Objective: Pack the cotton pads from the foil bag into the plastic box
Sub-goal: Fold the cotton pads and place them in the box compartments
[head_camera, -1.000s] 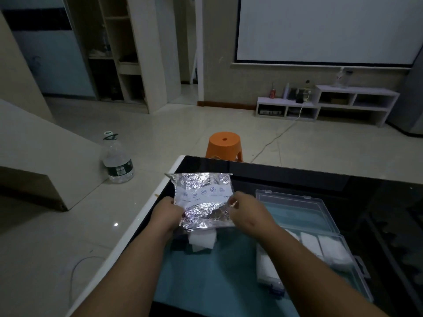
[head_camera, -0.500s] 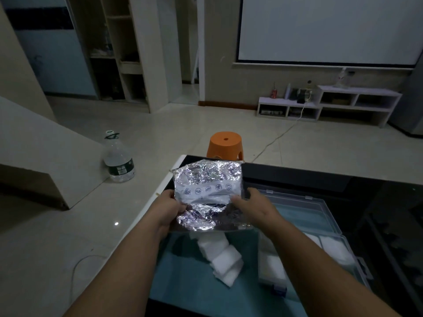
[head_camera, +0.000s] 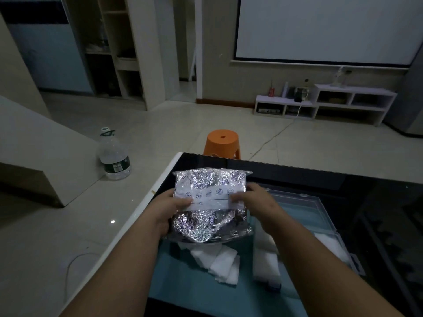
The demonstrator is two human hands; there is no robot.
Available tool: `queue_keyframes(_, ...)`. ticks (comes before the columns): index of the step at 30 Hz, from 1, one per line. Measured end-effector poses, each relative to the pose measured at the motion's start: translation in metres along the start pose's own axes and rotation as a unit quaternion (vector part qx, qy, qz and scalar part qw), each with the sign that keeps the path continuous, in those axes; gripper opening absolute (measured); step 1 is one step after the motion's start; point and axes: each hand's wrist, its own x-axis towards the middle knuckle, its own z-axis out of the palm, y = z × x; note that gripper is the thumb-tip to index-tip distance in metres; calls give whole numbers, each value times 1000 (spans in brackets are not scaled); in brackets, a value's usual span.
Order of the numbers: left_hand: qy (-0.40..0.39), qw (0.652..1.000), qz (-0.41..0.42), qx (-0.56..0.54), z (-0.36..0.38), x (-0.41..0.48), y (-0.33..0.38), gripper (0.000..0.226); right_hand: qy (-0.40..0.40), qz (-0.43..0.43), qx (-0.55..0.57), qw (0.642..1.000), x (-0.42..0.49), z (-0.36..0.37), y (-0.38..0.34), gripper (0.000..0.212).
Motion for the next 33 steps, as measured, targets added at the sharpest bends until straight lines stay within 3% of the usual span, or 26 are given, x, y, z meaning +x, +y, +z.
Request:
queue_keyframes(2,-1,1000,3,1,2,-2,4,24,-8,6,75,997,-1,2,-3,44)
queue_keyframes(6,-23,1000,6,4,2,-6,10,33,36,5,97,995,1,4,-4,17)
queue_keyframes(10,-70,996,22,49,-1,-10,14,42,29,-1,92,995,-2,7,-7,25)
queue_keyframes(13,-35,997,36,59,4,-11,11,30,20,-34,68,997,-4,10,-6,25)
queue_keyframes(17,16,996,73,47,12,-12,9,10,-34,-13,53,998,-6,6,-4,30)
queue_keyframes(20,39,991,116,63,15,-11,8,10,-22,0,-30,999,-8,5,-4,27)
queue_keyframes(23,25,993,83,75,13,-10,9,16,8,8,-51,999,-3,7,-2,40)
queue_keyframes(27,6,995,22,98,7,-11,8,21,45,2,-9,999,0,10,-1,20)
queue_keyframes(30,45,991,49,114,6,-7,4,7,9,4,6,1000,-6,10,-4,13)
queue_keyframes(33,41,989,73,123,9,-7,3,10,-5,10,-11,1000,-9,11,-2,21)
